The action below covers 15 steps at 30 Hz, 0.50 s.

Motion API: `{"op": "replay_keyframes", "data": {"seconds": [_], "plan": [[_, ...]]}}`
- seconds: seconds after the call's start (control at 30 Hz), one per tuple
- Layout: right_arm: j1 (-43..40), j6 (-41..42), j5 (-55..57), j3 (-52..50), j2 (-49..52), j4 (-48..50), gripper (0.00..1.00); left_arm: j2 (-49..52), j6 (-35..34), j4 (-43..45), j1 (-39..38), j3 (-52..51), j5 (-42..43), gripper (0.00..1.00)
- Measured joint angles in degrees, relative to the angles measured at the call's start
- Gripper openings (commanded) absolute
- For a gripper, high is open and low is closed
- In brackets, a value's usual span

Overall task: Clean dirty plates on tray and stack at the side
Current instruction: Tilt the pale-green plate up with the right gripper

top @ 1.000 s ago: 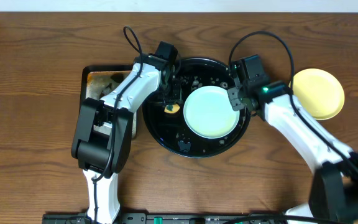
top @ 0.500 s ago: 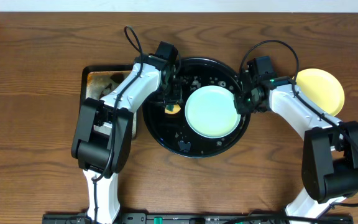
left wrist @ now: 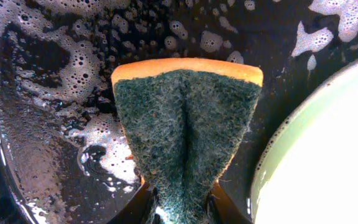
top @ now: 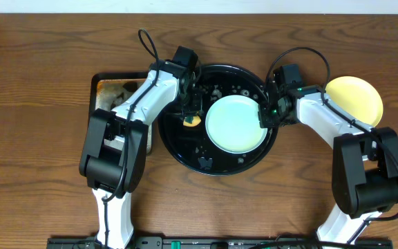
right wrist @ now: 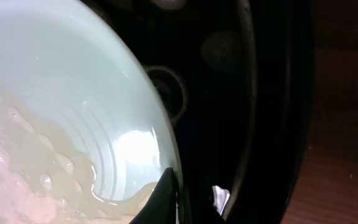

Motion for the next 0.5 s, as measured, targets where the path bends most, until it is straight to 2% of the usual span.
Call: {"op": "replay_keyframes", "data": {"seconds": [0.2,0.5], "plan": [[0.2,-1.1,2.4,0.3,-4.0,-1.8,0.01,0.0,0.0,0.0,0.0,0.0,0.0,0.22],[4.1,-7.1,15.4,4.2,-23.5,-0.1,0.01,0.0,0.0,0.0,0.0,0.0,0.0,0.22]]}}
